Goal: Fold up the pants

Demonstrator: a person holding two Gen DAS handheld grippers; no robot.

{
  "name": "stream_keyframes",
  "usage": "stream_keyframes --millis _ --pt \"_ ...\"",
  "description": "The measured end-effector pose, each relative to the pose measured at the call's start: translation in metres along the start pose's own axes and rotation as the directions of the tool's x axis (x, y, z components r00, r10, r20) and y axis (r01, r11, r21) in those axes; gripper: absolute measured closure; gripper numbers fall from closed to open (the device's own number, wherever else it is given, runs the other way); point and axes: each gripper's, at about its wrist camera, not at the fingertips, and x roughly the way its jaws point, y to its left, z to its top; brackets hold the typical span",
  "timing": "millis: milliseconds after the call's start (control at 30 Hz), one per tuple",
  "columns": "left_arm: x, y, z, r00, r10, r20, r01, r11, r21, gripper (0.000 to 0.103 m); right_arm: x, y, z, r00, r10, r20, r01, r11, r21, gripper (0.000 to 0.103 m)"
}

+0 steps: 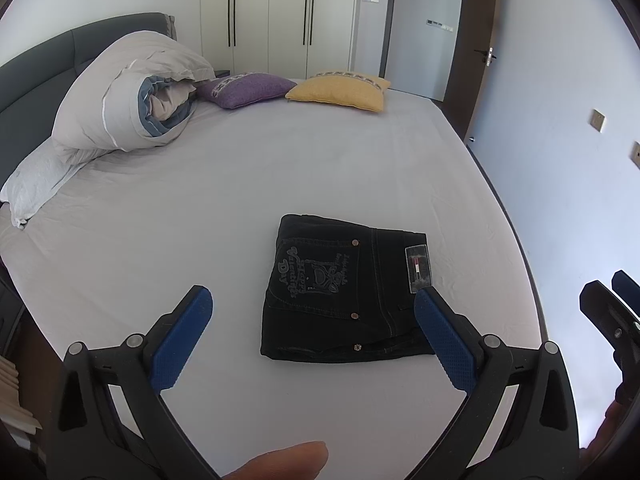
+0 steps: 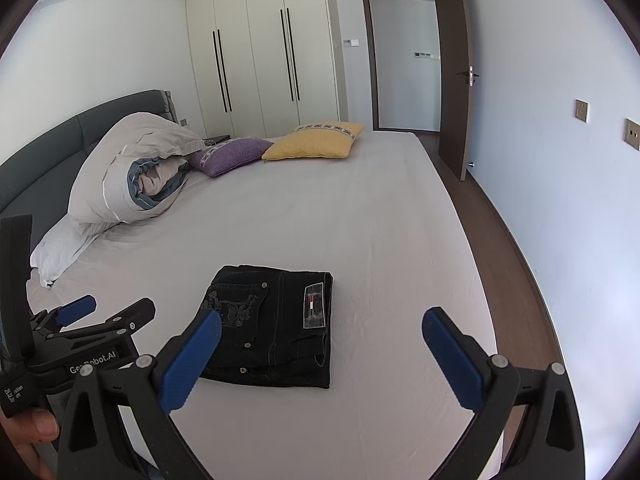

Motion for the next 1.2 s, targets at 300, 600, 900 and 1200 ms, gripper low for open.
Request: stream_keyframes --millis 300,600,900,1200 --pt "0.0001 0.0003 -0.0007 1.0 0.001 -0.001 -0.001 1.0 -0.002 0.0 0.0015 -0.002 -0.0026 1.0 -0.003 -0.011 0.003 1.0 0.0 0.0" --pt "0.0005 0.0002 -0.0017 1.0 0.0 -0.001 0.0 1.0 -0.003 0.0 0.0005 -0.002 -0.003 1.0 -0.003 -0.014 0.003 1.0 -0.004 0.0" --pt "0.0023 -0.0016 -0.0043 1.0 0.0 -0.003 0.0 1.0 -0.008 0.0 0.0023 -0.0035 -0.0041 1.0 -0.001 -0.023 0.0 1.0 -0.007 0.0" --pt "0.0035 -0.0028 -0.0067 1.0 0.004 -0.001 -0.004 1.0 -0.009 0.0 0.0033 -0.0037 -0.0042 1.0 -0.001 -0.027 0.0 1.0 -0.008 0.0"
